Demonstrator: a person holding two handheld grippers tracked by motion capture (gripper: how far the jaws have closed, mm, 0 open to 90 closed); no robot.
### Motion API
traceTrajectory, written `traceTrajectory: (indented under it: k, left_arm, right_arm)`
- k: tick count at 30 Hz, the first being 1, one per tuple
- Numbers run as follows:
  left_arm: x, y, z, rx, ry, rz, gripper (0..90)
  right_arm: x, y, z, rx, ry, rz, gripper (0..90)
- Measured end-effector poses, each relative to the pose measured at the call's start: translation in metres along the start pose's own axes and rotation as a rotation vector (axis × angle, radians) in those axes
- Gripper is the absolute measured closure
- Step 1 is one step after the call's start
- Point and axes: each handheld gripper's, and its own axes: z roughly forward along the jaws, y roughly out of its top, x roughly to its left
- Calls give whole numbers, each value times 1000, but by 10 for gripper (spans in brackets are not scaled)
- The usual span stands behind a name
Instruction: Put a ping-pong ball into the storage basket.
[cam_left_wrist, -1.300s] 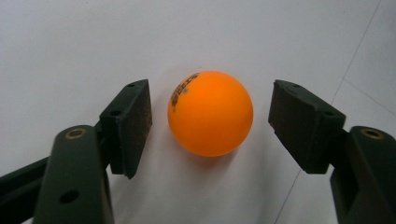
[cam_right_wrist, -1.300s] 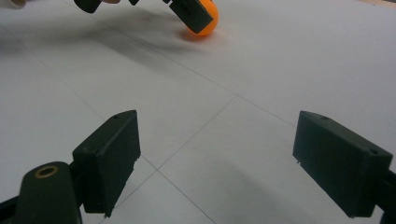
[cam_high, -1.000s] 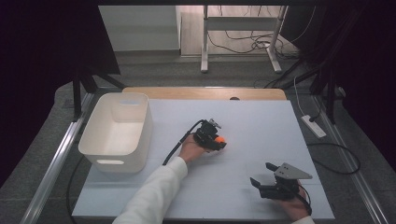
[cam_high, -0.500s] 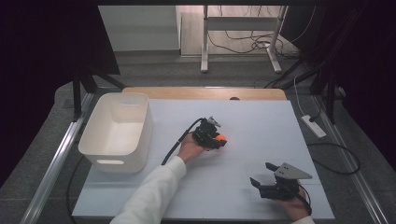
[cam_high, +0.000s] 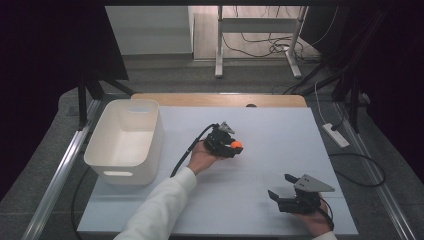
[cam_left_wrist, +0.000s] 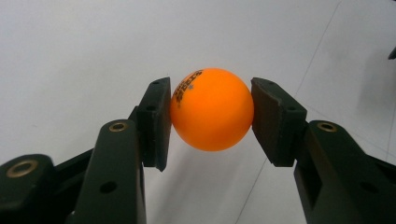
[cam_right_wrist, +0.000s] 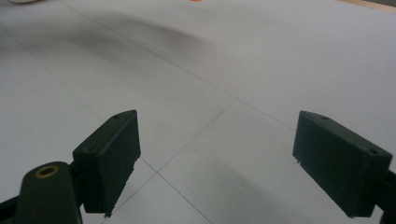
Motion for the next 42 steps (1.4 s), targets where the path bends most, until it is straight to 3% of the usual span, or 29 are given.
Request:
traceTrajectory:
  k: [27, 42]
  left_arm:
    - [-5, 7, -49, -141, 18, 4, 507]
    - [-7, 8, -67, -183, 32, 15, 507]
  right_arm:
    - [1, 0, 1, 1, 0, -2, 153]
    - [1, 0, 0, 1, -10, -1, 153]
